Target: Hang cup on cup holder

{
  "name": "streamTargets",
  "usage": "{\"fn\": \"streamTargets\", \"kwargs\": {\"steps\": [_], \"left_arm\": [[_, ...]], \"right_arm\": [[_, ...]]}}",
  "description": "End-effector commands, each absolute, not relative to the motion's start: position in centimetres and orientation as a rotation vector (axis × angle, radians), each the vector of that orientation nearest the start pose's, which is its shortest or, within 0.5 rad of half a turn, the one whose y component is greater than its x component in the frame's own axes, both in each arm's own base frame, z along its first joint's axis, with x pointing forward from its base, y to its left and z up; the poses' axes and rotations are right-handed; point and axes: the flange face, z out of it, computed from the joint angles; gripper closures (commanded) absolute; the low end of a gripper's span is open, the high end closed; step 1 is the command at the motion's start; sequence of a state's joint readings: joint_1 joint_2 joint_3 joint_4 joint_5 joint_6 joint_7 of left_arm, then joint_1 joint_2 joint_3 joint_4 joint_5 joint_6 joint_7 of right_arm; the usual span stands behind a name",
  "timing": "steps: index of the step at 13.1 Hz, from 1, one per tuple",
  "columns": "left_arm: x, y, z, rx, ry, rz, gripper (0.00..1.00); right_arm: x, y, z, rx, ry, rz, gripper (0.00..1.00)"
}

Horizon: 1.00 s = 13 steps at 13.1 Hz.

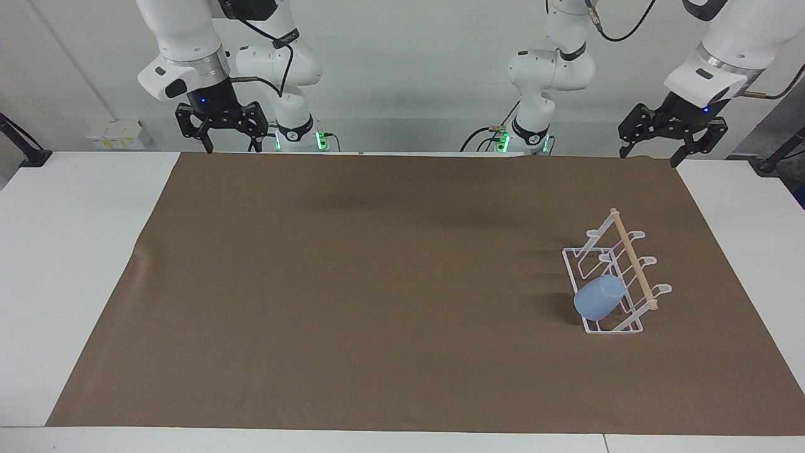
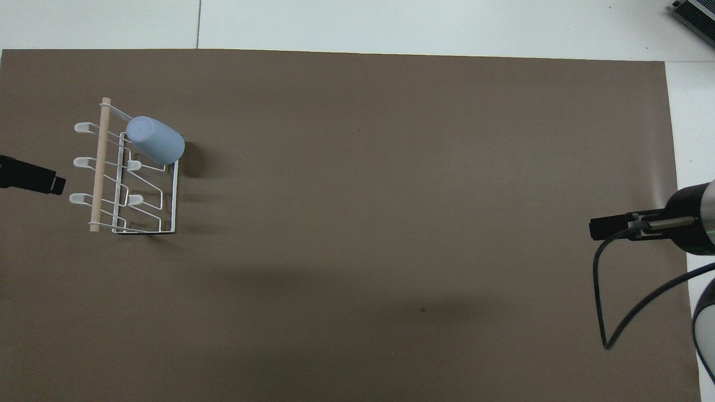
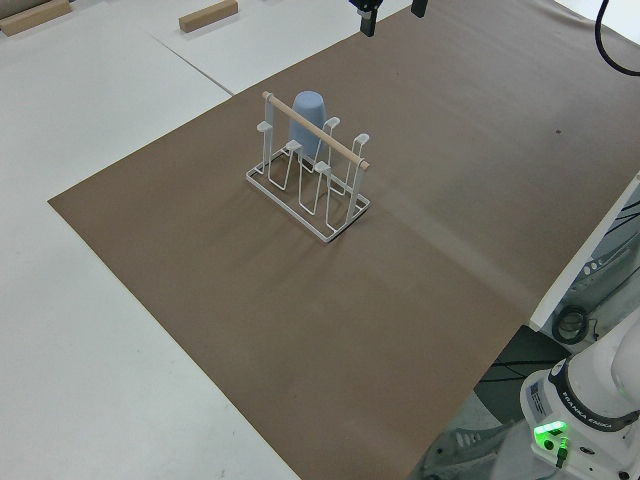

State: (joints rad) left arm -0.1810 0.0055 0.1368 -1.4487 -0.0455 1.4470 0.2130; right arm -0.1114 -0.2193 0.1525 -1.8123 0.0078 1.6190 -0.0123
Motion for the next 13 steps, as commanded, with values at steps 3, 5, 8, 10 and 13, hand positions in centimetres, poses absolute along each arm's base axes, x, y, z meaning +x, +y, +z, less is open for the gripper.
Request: {"fn": "streamTargets", "kwargs": {"steps": [3, 5, 8, 10, 13], "left_arm": [[54.3, -2.5, 66.5, -3.17, 0.385, -0.007, 0.0], [53.8, -2.1, 65.9, -3.173, 0.375, 0.02, 0.0], [53.2, -1.9, 65.2, -3.174, 0.377, 0.052, 0.0], [53.2, -2.1, 65.3, -3.133, 0.38, 0.062, 0.0], [53.3, -2.1, 65.4, -3.13, 0.372, 0.048, 0.0]], "right_arm": [[48.4, 2.4, 63.8, -3.143, -0.083, -0.078, 0.0], [48.4, 2.4, 63.8, -3.143, -0.08, -0.078, 0.0], [48.4, 2.5, 63.8, -3.143, -0.083, -0.078, 0.0], [48.4, 2.4, 63.8, -3.143, -0.08, -0.078, 0.0], [48.4, 2.4, 63.8, -3.143, -0.08, -0.078, 0.0]]}}
